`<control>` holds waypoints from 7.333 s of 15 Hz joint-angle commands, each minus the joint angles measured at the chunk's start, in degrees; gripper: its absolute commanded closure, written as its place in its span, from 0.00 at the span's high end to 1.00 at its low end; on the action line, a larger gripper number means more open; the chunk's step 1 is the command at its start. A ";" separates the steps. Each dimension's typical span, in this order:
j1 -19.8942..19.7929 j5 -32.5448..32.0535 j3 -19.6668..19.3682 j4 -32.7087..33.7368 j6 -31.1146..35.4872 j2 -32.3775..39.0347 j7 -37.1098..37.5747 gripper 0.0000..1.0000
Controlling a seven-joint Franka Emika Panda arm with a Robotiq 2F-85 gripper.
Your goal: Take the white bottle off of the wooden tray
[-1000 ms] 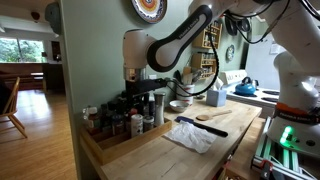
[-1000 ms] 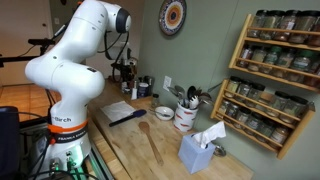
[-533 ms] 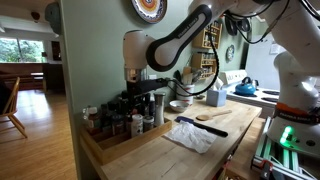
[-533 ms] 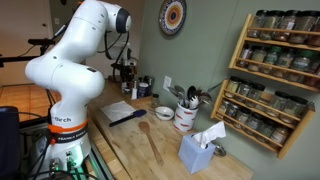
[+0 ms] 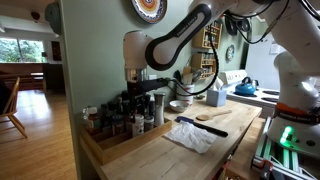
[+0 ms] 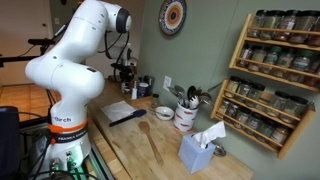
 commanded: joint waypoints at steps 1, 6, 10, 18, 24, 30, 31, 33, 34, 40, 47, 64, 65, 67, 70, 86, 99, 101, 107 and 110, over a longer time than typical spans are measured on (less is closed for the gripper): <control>-0.87 3.02 1.26 -1.02 -1.40 -2.09 -3.44 0.30; -1.64 5.34 2.21 -2.88 -2.08 -9.30 -5.51 0.30; -3.17 7.11 3.55 -3.64 -9.21 -17.06 -6.75 0.30; -9.02 9.91 6.40 -11.42 -24.32 -33.00 -11.92 0.30; -15.76 12.11 5.00 -22.07 -21.74 -43.98 -10.13 0.30; -22.12 13.42 3.67 -30.83 -19.80 -50.43 -9.61 0.30; -23.11 13.00 3.60 -32.41 -19.27 -51.11 -8.74 0.30; -25.08 12.30 3.56 -35.25 -18.55 -52.35 -6.12 0.30; -25.92 12.46 3.67 -36.59 -17.73 -52.85 -3.98 0.30; -26.42 12.07 3.96 -34.83 -18.92 -50.93 -5.00 0.55; -30.68 12.82 -1.51 -35.69 -15.91 -49.22 -8.82 0.30; -40.48 12.47 -15.28 -48.56 8.16 -45.18 -35.45 0.30; -41.02 11.83 -15.81 -49.10 9.04 -45.12 -36.97 0.30; -42.53 9.99 -16.66 -49.38 9.84 -44.29 -38.71 0.30; -44.36 7.33 -17.11 -49.80 9.57 -42.63 -39.16 0.30; -45.37 6.64 -18.63 -54.27 26.92 -32.17 -39.95 0.30; -44.98 8.64 -18.22 -50.07 3.15 -44.88 -41.81 1.00; -44.53 9.01 -17.97 -47.84 -6.29 -48.54 -43.32 1.00; -43.57 9.42 -17.24 -43.18 -23.38 -58.79 -45.24 1.00; -43.06 6.94 -17.49 -41.57 -28.58 -62.38 -50.43 1.00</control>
